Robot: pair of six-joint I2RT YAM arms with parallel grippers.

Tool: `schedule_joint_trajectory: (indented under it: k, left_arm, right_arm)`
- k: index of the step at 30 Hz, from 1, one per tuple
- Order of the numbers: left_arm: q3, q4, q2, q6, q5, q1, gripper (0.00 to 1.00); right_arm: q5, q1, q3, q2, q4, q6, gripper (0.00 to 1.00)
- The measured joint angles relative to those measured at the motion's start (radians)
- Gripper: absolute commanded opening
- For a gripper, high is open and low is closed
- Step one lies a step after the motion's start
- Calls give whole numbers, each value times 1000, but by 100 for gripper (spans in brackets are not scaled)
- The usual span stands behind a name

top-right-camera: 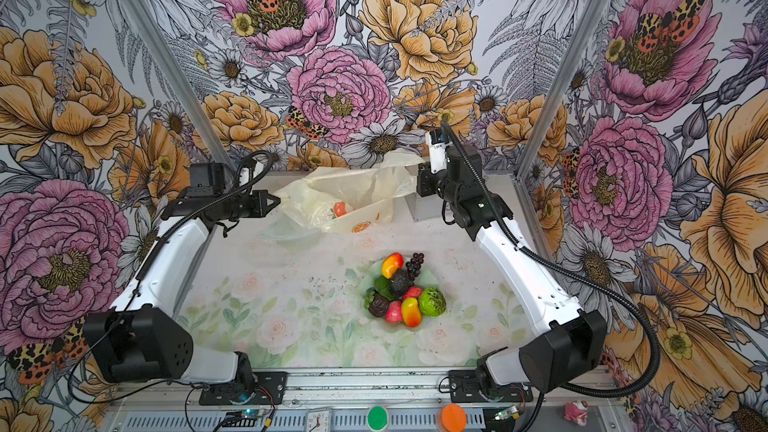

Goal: Place the fruits into the plastic bag
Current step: 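Lift the bag high with both grippers to shake it open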

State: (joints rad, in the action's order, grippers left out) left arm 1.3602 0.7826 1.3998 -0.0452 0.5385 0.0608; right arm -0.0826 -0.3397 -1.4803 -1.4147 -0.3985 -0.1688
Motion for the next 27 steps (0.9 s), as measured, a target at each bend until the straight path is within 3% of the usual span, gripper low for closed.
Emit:
schedule_joint_trajectory:
  k: [10,14,17,22,25,27]
  left_arm:
    - [-16,120,-22,64,17,-34,0]
    - [108,167,89,157,-8,-51,0]
    - [377,193,256,257,-75,-66,0]
    - [982,171,501,355,-240,-169,0]
    - [1244,149,536,360,-327,-248,0]
    - [1322,132,494,338,-378,-293,0]
  right_arm:
    - [-81,-26,-23,-61,-31,-105,0]
    - [-74,-60,-87,-135,-66,-138,0]
    - [-51,-73,-331,-304,-97,-145,0]
    - [8,-109,-908,-572,-97,-62,0]
    - [11,-171,-1188,-619,-86,22,0]
    - [9,-215,-1271,-596,-61,69,0]
